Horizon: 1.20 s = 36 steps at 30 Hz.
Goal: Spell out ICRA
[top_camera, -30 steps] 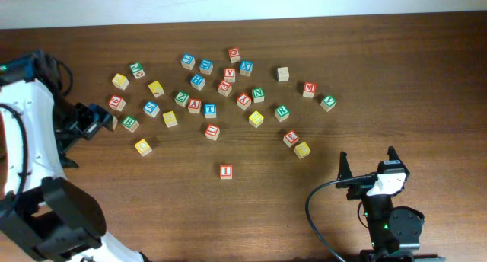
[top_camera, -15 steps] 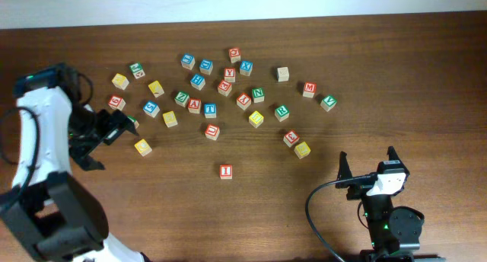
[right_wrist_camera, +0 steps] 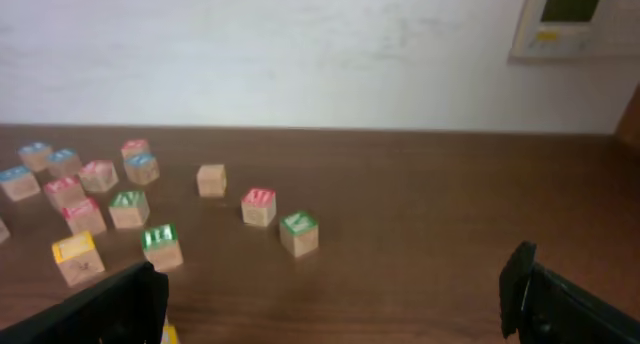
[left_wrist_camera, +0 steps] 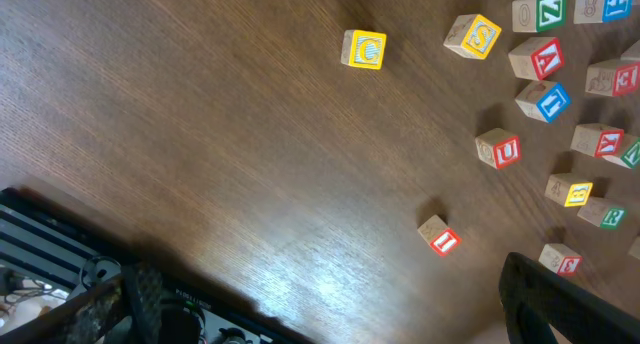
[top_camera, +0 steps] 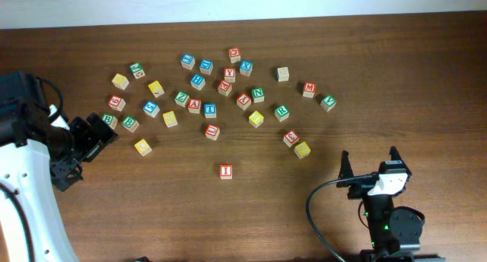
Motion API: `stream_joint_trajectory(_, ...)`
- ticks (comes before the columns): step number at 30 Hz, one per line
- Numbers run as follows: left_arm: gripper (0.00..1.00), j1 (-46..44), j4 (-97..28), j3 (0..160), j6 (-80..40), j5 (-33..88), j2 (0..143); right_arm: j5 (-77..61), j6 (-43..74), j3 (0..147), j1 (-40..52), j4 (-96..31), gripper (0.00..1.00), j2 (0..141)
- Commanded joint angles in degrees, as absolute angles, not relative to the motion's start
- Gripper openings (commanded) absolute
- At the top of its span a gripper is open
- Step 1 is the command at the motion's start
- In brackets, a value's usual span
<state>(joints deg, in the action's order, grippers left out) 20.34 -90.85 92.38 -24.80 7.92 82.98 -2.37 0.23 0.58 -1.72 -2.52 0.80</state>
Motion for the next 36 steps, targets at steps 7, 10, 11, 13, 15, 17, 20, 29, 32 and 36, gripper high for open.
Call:
stream_joint_trajectory(7,0.99,20.3,-90.7,92.9,-23.9,7.1,83.0,-36.2,20.5,0.3,-1.5,2.4,0.98,0.5)
stream_joint_trajectory(10,0.99,20.3,-90.7,92.9,-23.9,7.1,83.0,-36.0,20.5,0.3,-1.5,2.1,0.98,0.5)
stream_joint_trajectory(11,0.99,20.3,-90.7,92.9,-23.9,7.1,83.0,-35.2,20.5,0.3,-1.5,2.1,0.98,0.5)
stream_joint_trajectory(13,0.99,20.3,-90.7,92.9,-23.9,7.1,83.0,-27.5,20.4,0.3,-1.5,1.7,0.98,0.5)
stream_joint_trajectory(15,0.99,20.3,-90.7,92.9,-23.9,7.1,83.0,-20.5,20.4,0.3,-1.5,-1.4,0.98,0.5)
stream_joint_trajectory(17,0.99,20.3,-90.7,92.9,-23.9,7.1,83.0,-13.1,19.8,0.3,-1.5,-3.3,0.98,0.8)
stream_joint_trajectory(20,0.99,20.3,-90.7,92.9,-23.9,7.1,83.0,-12.8,19.8,0.3,-1.5,-3.3,0.98,0.7)
stream_joint_trajectory(29,0.99,20.3,-87.7,92.9,-23.9,12.5,83.0,-12.8,19.8,0.3,-1.5,-3.3,0.98,0.7)
stream_joint_trajectory(32,0.99,19.9,-82.6,92.9,-23.9,15.3,83.2,-12.8,19.8,0.3,-1.5,-3.3,0.98,0.7)
stream_joint_trajectory(36,0.99,16.5,-79.5,92.9,-25.0,9.5,86.8,-12.8,19.8,0.3,-1.5,-3.3,0.98,0.7)
